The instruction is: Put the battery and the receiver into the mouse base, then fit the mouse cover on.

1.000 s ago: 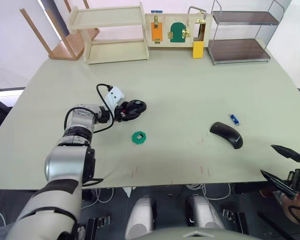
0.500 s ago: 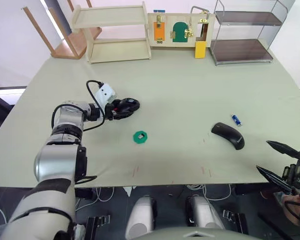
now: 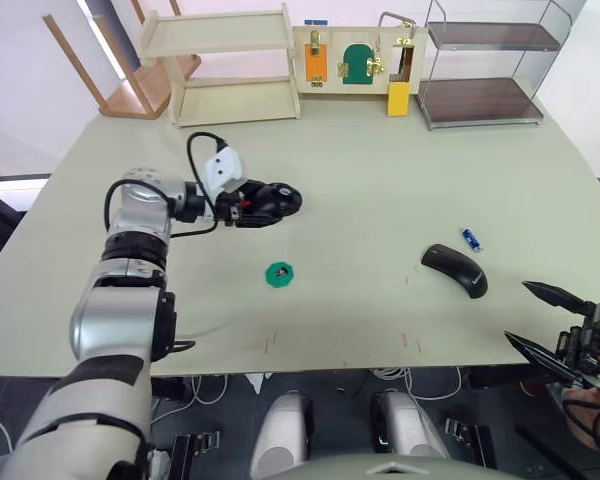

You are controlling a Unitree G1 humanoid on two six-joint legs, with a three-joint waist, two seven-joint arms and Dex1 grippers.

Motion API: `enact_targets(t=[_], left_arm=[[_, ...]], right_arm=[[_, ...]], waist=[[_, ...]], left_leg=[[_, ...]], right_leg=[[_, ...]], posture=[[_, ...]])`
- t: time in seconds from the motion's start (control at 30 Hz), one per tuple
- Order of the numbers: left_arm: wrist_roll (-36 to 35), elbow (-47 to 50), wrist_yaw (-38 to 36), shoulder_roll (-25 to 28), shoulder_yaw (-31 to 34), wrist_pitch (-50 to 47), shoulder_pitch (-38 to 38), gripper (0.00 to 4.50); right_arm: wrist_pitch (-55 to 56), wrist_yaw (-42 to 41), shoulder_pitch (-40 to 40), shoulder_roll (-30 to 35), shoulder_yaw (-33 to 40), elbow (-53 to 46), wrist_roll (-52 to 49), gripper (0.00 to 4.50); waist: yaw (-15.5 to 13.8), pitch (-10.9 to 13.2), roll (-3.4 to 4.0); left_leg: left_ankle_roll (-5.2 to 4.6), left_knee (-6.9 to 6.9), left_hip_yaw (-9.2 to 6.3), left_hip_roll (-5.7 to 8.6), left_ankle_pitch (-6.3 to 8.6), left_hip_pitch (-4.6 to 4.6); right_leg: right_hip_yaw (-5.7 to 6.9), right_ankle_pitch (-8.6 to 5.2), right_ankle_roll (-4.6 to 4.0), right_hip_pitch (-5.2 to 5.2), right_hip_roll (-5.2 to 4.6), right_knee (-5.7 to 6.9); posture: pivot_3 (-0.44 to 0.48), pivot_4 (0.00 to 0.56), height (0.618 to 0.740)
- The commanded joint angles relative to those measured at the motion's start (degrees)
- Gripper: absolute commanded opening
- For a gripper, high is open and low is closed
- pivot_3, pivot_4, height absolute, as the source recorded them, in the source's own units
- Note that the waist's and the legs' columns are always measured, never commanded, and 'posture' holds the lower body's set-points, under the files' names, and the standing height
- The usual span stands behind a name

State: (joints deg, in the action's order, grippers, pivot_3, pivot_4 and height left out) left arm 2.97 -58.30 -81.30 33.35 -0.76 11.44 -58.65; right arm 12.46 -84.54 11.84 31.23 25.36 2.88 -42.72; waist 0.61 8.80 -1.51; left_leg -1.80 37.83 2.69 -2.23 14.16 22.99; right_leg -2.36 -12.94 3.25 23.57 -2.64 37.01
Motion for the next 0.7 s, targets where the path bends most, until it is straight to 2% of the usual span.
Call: enact_targets(t=[0.03, 0.27, 0.4, 0.57, 0.7], left_arm=[[-2.96, 11.21, -0.86, -0.34, -0.82, -4.47, 2.73, 2.92], [-5.49, 33.95, 0.14, -1.06, -4.05, -16.02, 11.41, 2.92], [-7.81, 47.33, 0.18, -1.12, -7.14, -26.52, 17.04, 2.92], [-7.49, 54.84, 2.21, -0.58, -10.96, -30.43, 21.74, 2.92], [-4.68, 58.99, 8.28, -2.22, -13.88, -31.92, 24.30, 2.92]], right_arm=[[-0.50, -0.11, -0.27, 1.02, 0.62, -1.76, -0.64, 4.50], [-1.12, -0.22, -0.68, 1.24, 0.61, -1.78, -0.56, 4.50], [-1.25, 0.02, -0.39, 1.00, 0.36, -2.18, -0.35, 4.50], [-1.08, -0.06, -0.13, 0.97, 0.19, -2.14, -0.16, 4.50], [-0.97, -0.21, 0.19, 0.92, 0.21, -2.12, -0.13, 4.50]], waist=[[0.02, 0.00, 0.00], [0.08, 0.01, 0.02], [0.06, 0.02, 0.03], [0.06, 0.02, 0.04], [0.02, 0.02, 0.04]], left_leg=[[0.00, 0.03, -0.01, 0.00, 0.00, 0.01], [0.00, 0.19, -0.01, -0.02, 0.00, 0.00], [-0.01, 0.41, 0.00, -0.03, 0.00, -0.01], [-0.01, 0.49, 0.01, -0.02, 0.00, -0.08], [-0.01, 0.49, 0.01, -0.02, 0.00, -0.07]], right_leg=[[0.00, 0.00, 0.00, 0.00, 0.00, 0.02], [-0.02, 0.00, -0.01, 0.00, 0.00, 0.17], [-0.04, -0.02, -0.02, 0.00, 0.00, 0.41], [-0.09, -0.16, -0.22, -0.01, 0.00, 0.58], [-0.09, -0.17, -0.22, 0.00, 0.00, 0.59]], posture=[[0.000, 0.150, 0.740], [0.000, 0.150, 0.740], [0.000, 0.150, 0.740], [0.000, 0.150, 0.740], [0.000, 0.150, 0.740]])
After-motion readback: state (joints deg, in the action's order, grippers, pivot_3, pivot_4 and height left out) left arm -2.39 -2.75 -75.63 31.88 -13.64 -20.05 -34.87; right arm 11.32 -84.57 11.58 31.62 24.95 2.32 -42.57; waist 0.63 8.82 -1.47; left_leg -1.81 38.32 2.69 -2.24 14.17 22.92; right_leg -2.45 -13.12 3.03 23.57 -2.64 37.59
